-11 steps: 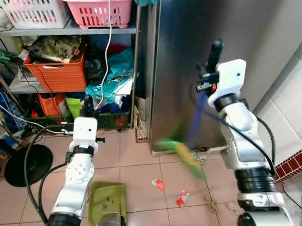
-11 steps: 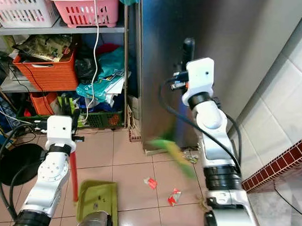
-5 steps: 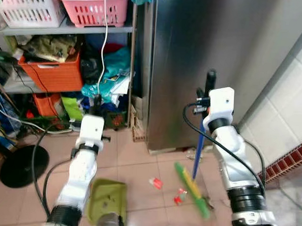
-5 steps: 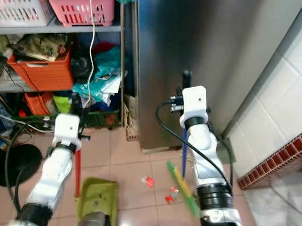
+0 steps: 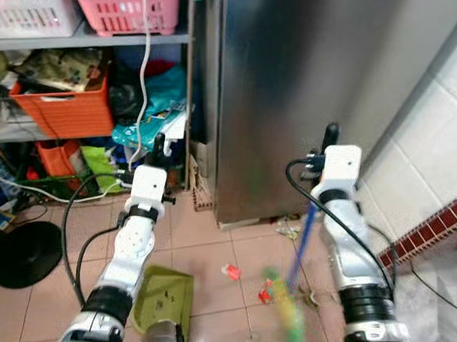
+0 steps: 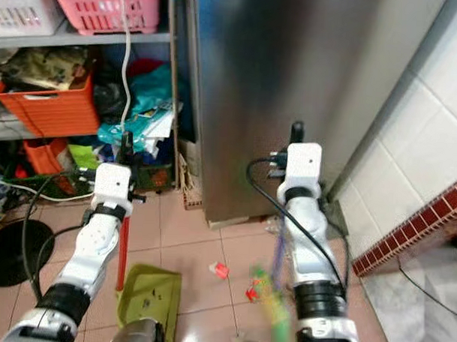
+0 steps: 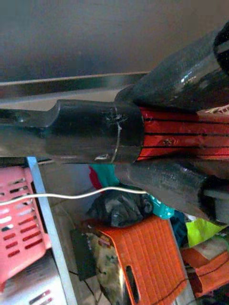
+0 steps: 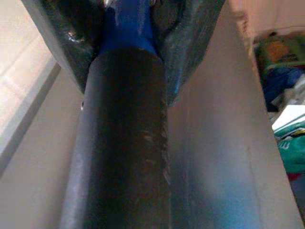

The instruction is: Sweep floor

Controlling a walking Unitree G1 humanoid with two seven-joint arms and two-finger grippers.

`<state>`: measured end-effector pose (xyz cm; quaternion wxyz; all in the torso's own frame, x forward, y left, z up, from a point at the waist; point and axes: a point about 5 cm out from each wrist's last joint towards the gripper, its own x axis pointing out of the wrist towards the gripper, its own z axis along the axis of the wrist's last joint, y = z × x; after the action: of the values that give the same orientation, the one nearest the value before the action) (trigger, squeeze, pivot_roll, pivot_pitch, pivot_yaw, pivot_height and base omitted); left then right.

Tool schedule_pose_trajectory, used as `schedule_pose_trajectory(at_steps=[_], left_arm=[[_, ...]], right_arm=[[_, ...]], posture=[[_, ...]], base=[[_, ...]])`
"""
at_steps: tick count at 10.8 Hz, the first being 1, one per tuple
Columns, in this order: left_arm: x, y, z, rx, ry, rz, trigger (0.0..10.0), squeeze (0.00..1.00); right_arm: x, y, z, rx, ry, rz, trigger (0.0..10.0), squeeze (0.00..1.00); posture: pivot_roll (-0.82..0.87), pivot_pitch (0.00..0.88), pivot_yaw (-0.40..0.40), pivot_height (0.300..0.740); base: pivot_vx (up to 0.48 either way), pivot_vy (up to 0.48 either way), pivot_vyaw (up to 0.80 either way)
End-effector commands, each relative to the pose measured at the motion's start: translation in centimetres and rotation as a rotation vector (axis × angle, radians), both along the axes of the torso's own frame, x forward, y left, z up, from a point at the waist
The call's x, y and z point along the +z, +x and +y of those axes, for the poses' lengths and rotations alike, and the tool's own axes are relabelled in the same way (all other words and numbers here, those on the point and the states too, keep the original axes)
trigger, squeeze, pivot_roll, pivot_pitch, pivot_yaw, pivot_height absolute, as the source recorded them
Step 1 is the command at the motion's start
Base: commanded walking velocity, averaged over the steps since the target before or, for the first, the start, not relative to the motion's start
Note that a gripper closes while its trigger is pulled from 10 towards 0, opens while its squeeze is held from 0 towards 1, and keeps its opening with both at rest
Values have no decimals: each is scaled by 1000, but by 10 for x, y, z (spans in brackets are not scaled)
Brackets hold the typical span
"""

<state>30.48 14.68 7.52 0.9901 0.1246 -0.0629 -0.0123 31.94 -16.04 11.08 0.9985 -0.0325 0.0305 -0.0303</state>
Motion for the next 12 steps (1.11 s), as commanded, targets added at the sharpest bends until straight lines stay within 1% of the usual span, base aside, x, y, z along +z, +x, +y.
schedule_pose_trajectory(at_steps=[1, 2, 3, 4, 5, 6, 7, 8, 9, 10, 11, 12], left_arm=[[4, 3, -2, -7, 17, -26, 10000, 0], [8, 5, -1, -6, 14, -42, 10000, 0], [10, 8, 5, 43, 41, -54, 10000, 0], [9, 9, 12, 94, 53, -48, 10000, 0], [10, 9, 15, 106, 60, -56, 10000, 0], [18, 10, 17, 117, 63, -95, 10000, 0], [26, 10, 17, 129, 42, -117, 10000, 0], [31, 7, 15, 115, 27, -132, 10000, 0], [31, 1, 13, 99, 17, -126, 10000, 0], [29, -3, 12, 93, 9, -118, 10000, 0], [28, -5, 13, 94, 10, -106, 10000, 0], [29, -7, 12, 83, 16, -92, 10000, 0]], right_arm=[[0, 2, -1, -4, 55, 28, 10000, 0], [-6, 2, 1, -6, 137, 86, 10000, 0], [-6, 3, 0, -14, 151, 93, 10000, 0], [-5, 3, 0, -19, 151, 91, 10000, 0], [-4, 3, 0, -19, 145, 86, 10000, 0], [1, 3, -3, -8, 121, 56, 10000, 0], [7, 4, -5, 13, 118, 13, 10000, 0], [8, 1, -6, 38, 75, -10, 10000, 0], [5, -1, -7, 33, 103, -5, 10000, 0], [1, -3, -6, 34, 92, 0, 10000, 0], [1, -3, -4, 39, 90, -5, 10000, 0], [4, -2, 0, 62, 69, -31, 10000, 0]], posture=[[-117, 85, -1, 740], [-115, 84, -2, 740], [-113, 82, -3, 740], [-111, 79, -2, 740], [-112, 78, -2, 740], [-107, 75, -1, 740], [-104, 74, -1, 740], [-101, 74, 0, 740], [-97, 73, 0, 740], [-88, 72, 3, 740], [-85, 70, 5, 740], [-81, 66, 9, 740]], base=[[0, 0, 0], [0, 0, 0], [0, 0, 0], [0, 0, 0], [0, 0, 0], [0, 0, 0], [0, 0, 0], [0, 0, 0], [0, 304, 0], [0, 480, 0], [0, 480, 0], [0, 480, 0]])
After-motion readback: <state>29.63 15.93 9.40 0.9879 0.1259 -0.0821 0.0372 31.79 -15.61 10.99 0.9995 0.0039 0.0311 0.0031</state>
